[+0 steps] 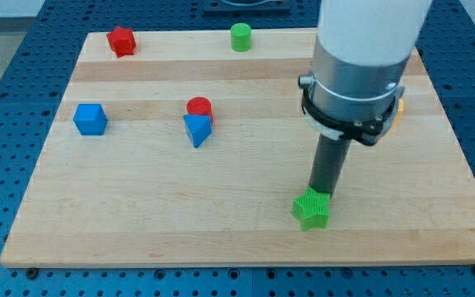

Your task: Slide the green star towards the bottom left corner

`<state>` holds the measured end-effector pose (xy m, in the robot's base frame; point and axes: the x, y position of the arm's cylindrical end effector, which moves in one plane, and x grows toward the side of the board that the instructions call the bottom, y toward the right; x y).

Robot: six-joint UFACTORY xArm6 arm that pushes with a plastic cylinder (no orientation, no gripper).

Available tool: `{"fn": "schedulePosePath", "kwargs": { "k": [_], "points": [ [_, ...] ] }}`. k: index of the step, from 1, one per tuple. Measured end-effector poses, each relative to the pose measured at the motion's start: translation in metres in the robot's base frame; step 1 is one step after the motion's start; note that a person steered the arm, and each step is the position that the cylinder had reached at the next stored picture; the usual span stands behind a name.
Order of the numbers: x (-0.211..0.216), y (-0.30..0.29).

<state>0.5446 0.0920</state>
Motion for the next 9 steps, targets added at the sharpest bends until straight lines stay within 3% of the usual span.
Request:
{"fn": "schedulePosePath", "kwargs": {
  "k": [4,6,9],
  "points": [
    [0.031,0.03],
    [0.045,0.011],
    [0.026,-0.049]
  ]
}}
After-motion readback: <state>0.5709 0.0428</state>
